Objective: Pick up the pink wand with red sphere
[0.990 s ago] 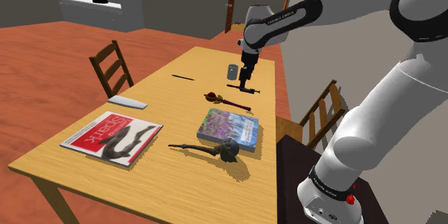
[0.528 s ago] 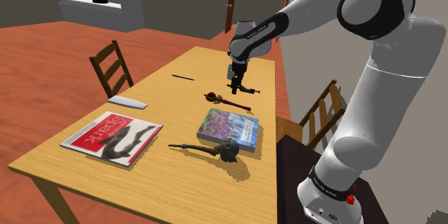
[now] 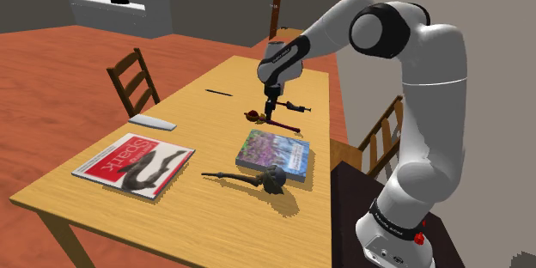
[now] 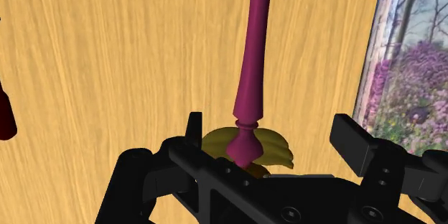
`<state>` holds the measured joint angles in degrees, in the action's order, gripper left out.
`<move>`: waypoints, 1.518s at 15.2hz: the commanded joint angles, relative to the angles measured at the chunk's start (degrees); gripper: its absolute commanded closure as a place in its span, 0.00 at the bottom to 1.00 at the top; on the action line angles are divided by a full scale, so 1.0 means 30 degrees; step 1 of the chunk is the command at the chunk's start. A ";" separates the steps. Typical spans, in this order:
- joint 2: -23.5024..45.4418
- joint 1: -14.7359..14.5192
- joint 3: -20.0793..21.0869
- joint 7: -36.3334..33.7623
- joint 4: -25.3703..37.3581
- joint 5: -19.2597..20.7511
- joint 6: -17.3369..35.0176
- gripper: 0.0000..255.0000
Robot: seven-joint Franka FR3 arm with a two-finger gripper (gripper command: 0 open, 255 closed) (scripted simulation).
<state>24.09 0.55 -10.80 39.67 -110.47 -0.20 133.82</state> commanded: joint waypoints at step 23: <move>0.1839 0.0268 0.0205 0.0436 0.0797 -0.0233 0.0973 1.00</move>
<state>30.30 1.48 -10.12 41.08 -107.77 -1.01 137.12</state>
